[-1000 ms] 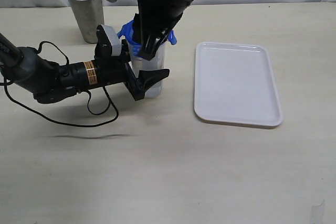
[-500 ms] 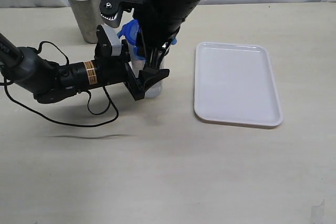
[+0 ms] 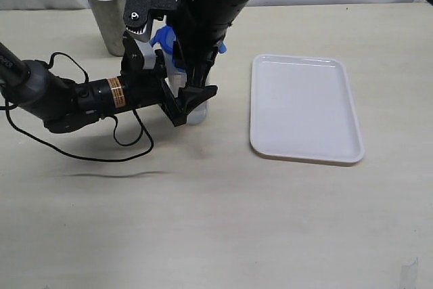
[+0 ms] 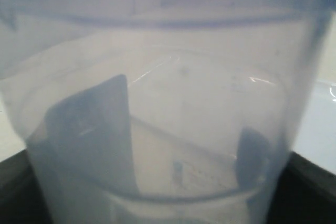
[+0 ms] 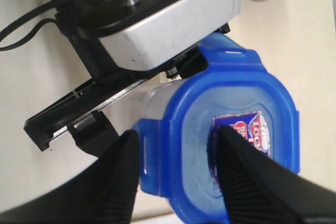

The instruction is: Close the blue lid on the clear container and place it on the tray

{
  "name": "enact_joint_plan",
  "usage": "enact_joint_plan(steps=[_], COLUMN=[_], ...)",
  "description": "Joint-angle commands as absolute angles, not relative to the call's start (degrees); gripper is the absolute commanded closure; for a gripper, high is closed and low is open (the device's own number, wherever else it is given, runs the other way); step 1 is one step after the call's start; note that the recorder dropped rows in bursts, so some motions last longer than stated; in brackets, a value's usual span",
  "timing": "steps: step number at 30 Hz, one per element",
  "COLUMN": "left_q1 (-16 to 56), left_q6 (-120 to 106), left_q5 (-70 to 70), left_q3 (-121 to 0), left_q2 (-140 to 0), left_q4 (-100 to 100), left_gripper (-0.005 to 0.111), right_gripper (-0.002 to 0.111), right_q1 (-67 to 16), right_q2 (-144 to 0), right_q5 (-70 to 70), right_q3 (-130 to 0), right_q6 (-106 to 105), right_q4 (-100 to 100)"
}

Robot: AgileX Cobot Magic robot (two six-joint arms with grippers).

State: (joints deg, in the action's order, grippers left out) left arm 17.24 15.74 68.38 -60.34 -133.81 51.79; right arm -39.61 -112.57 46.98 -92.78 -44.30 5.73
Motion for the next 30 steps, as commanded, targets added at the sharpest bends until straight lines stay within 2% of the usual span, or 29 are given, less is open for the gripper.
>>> enact_joint_plan(steps=[1, 14, 16, 19, 26, 30], left_q1=[17.37, 17.37, 17.37, 17.37, 17.37, 17.37], left_q6=[15.24, 15.24, 15.24, 15.24, 15.24, 15.24], left_q5=[69.23, 69.96, 69.96, 69.96, 69.96, 69.96], left_q3=[-60.20, -60.20, -60.20, -60.20, -60.20, -60.20], left_q2=[-133.77, -133.77, -133.77, -133.77, -133.77, -133.77], left_q4=[54.19, 54.19, 53.40, 53.25, 53.25, 53.25], left_gripper=[0.107, 0.107, 0.107, 0.107, 0.107, 0.107], right_gripper=[0.069, 0.078, 0.076, 0.064, 0.063, 0.056], right_q1=[-38.82, -40.74, -41.47, -40.86, -39.97, -39.97], right_q2=[-117.81, -120.12, -119.08, -117.42, -111.95, -110.11], right_q5=[50.46, 49.39, 49.39, 49.39, 49.39, 48.41], right_q3=[-90.95, -90.95, -90.95, -90.95, -90.95, -90.95], right_q6=[-44.99, -43.69, -41.18, -38.29, -42.05, -43.21], right_q4=[9.24, 12.92, 12.65, 11.50, 1.60, -2.53])
